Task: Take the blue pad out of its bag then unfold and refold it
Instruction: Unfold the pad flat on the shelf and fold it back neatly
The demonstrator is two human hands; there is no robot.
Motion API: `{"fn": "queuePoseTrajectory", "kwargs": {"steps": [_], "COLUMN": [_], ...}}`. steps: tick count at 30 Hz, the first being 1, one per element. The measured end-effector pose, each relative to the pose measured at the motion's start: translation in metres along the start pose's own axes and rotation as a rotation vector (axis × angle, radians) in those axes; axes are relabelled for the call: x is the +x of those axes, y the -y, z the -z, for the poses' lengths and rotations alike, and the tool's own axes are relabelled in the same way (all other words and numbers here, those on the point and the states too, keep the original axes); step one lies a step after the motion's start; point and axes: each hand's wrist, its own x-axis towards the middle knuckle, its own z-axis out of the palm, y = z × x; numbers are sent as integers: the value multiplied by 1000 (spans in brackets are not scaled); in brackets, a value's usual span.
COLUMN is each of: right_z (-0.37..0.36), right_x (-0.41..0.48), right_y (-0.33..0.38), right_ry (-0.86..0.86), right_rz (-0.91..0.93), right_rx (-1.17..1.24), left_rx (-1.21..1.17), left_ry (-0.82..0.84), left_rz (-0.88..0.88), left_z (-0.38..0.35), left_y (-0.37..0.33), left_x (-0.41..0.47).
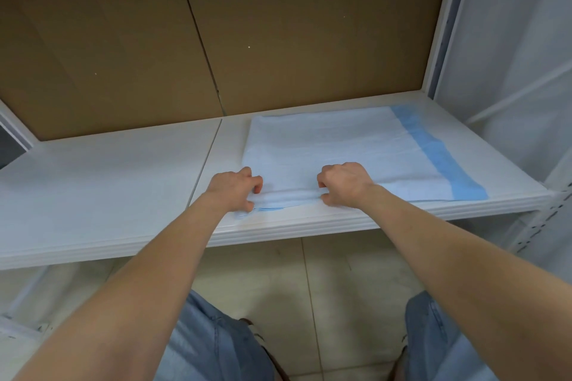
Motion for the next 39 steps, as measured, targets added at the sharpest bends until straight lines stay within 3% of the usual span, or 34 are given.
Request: {"fn": "queuePoseTrajectory", "kwargs": {"steps": [10, 16, 31, 39], "right_z": [-4, -9, 4, 7], "right_x": [-1, -3, 7, -5], "right_y": [6, 8, 10, -12], "right_ry": [-54, -53, 126, 205], "right_rz": [-67, -67, -5, -37], "right_rx": [-61, -88, 26, 153], "left_rx": [199, 188, 158, 161], "left_ry": [-183, -154, 22, 340], "left_rz": [63, 77, 151, 126], "left_z": [-4, -7, -17, 24], "left_y": [-13, -17, -12, -19], "left_x": [-3, -5, 5, 8]}}
